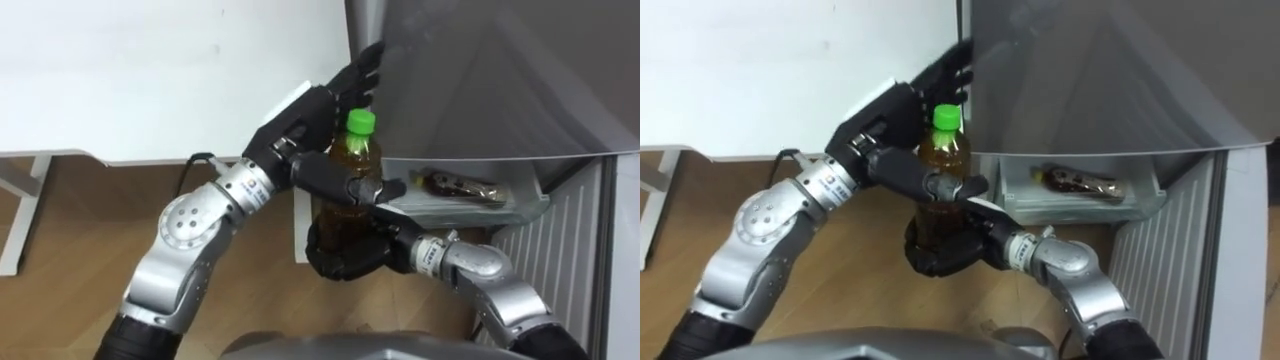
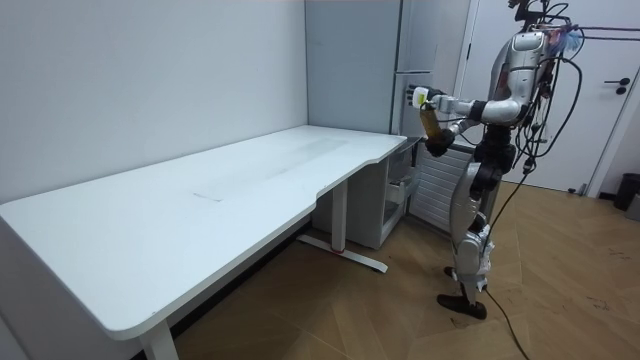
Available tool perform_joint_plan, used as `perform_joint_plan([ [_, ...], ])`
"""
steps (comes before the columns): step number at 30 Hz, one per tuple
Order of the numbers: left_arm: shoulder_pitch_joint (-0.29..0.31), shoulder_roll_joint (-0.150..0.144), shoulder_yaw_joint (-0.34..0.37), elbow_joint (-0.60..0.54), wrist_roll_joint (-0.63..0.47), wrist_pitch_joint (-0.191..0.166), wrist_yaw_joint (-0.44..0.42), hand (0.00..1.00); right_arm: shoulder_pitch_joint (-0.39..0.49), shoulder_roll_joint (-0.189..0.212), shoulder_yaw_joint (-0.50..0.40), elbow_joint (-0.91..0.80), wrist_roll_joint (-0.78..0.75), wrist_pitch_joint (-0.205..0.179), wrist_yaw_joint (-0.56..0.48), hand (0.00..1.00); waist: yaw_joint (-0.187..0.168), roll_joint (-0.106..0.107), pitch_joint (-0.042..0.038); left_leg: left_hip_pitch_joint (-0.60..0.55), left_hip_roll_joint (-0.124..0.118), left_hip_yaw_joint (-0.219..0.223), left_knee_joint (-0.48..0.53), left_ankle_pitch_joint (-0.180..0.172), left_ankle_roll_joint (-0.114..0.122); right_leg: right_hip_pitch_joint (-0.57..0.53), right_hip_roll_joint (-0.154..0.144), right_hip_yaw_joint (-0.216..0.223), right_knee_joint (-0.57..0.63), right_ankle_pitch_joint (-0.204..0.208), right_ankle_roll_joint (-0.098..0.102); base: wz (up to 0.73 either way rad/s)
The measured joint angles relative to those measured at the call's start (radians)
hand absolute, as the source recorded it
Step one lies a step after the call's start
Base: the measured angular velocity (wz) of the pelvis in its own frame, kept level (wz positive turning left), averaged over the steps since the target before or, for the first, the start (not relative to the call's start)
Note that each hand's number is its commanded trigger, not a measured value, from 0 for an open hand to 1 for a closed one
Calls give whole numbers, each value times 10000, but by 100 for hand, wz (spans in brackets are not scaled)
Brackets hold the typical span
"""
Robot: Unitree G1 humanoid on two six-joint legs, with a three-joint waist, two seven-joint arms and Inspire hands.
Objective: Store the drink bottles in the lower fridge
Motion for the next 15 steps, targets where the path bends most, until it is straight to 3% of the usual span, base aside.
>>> perform_joint_plan([
  [6, -5, -93, 771, -783, 16, -149, 193, 0, 361, -75, -392, 169, -472, 0, -8, 100, 295, 48, -32, 142, -10, 116, -36, 19, -5, 0, 13, 101, -1, -4, 4, -6],
  [15, 2, -115, 2412, -1257, 7, -640, 1756, 0, 728, -124, -1125, 174, -495, -6, -110, 100, 607, -204, -9, 378, -12, 34, -184, 16, -3, 288, 13, 108, -132, -23, 35, 1],
])
